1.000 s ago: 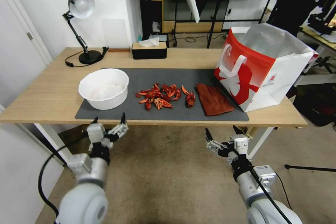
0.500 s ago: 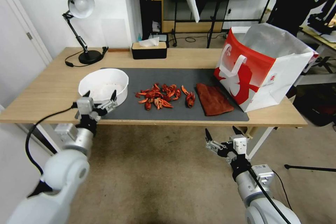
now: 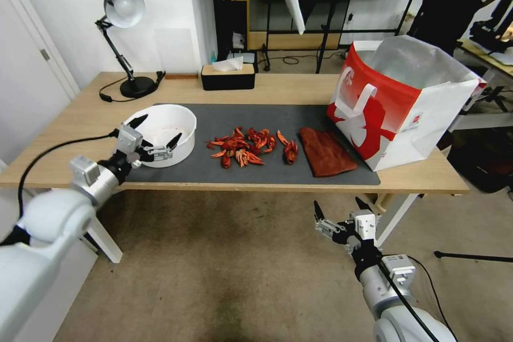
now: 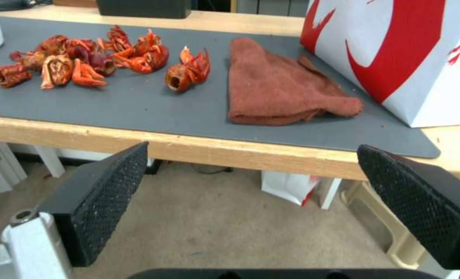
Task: Sweep shrimp from table into container with towel, then put container into takeout bag.
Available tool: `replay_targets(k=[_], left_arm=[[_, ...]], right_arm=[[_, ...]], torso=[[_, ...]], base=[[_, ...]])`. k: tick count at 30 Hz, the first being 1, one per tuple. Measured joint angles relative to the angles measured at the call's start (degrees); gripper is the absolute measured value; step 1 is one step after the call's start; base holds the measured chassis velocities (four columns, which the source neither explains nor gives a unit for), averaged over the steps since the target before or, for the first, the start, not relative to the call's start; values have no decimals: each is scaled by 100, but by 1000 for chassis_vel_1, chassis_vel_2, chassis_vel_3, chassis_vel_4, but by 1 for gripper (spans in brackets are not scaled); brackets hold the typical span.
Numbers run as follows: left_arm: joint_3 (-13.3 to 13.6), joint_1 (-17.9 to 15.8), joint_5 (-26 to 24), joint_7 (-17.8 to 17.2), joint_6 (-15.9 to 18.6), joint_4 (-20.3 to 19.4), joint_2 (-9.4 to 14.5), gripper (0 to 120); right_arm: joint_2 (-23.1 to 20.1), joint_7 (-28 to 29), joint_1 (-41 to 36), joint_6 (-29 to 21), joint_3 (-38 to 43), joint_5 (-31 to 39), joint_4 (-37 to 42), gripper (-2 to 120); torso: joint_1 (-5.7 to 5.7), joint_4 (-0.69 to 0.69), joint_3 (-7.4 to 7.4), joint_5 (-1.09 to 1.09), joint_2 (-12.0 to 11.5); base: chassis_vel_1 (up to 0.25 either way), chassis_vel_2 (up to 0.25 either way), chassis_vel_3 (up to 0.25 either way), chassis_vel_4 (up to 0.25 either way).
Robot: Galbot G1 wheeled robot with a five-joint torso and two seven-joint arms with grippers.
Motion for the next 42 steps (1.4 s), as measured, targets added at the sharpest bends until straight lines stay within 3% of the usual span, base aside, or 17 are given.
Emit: replay_targets(k=[1, 4, 5, 7, 9, 14, 18, 23, 26, 35, 40, 42], left_arm=[[0, 0, 0, 0, 0, 0, 0, 100], [85, -306, 249, 959, -138, 266, 236, 100], [85, -306, 249, 959, -138, 266, 236, 100], [206, -541, 491, 1515, -265, 452, 363, 100], [381, -792, 778, 1834, -390, 664, 488, 100], [570, -1077, 1145, 2071, -550, 921, 586, 100], [913, -1562, 1498, 2486, -748, 1304, 703, 100], [1176, -1914, 1690, 2648, -855, 1514, 775, 100], [1507, -2328, 1919, 2849, -963, 1737, 792, 100], [1836, -2677, 2033, 3095, -1046, 1935, 774, 100], [2213, -3026, 2098, 3263, -1114, 2114, 707, 100], [2213, -3026, 2098, 3263, -1114, 2114, 707, 100]], right_arm=[[0, 0, 0, 0, 0, 0, 0, 100], [-8, 22, 2, 46, 26, 8, -24, 100], [-8, 22, 2, 46, 26, 8, -24, 100], [-9, 27, 5, 73, 31, 2, -58, 100], [-9, 32, 15, 96, 27, -10, -91, 100], [-3, 32, 13, 109, 22, -23, -105, 100], [-9, 24, -13, 139, 14, -58, -122, 100], [-9, 24, -15, 143, 9, -68, -123, 100], [-1, 26, -20, 149, -12, -101, -123, 100], [6, 28, -27, 157, -18, -135, -124, 100], [5, 30, -40, 169, -5, -147, -129, 100], [5, 30, -40, 169, -5, -147, -129, 100]], torso=[[0, 0, 0, 0, 0], [0, -1, 0, -1, 0], [0, -1, 0, -1, 0], [0, -2, 0, -1, 0], [0, -1, 0, -1, 0], [0, -1, 0, -1, 0], [0, -1, 0, -1, 0], [0, -1, 0, -1, 0], [0, -1, 0, -1, 0], [0, 0, 0, -2, 0], [0, -2, 0, -2, 0], [0, -2, 0, -2, 0]], base=[[0, 0, 0, 0], [0, 0, 0, 0], [0, 0, 0, 0], [0, 0, 0, 0], [0, 0, 0, 0], [0, 0, 0, 0], [0, 0, 0, 0], [0, 0, 0, 0], [0, 0, 0, 0], [0, 0, 0, 0], [0, 0, 0, 0], [0, 0, 0, 0]])
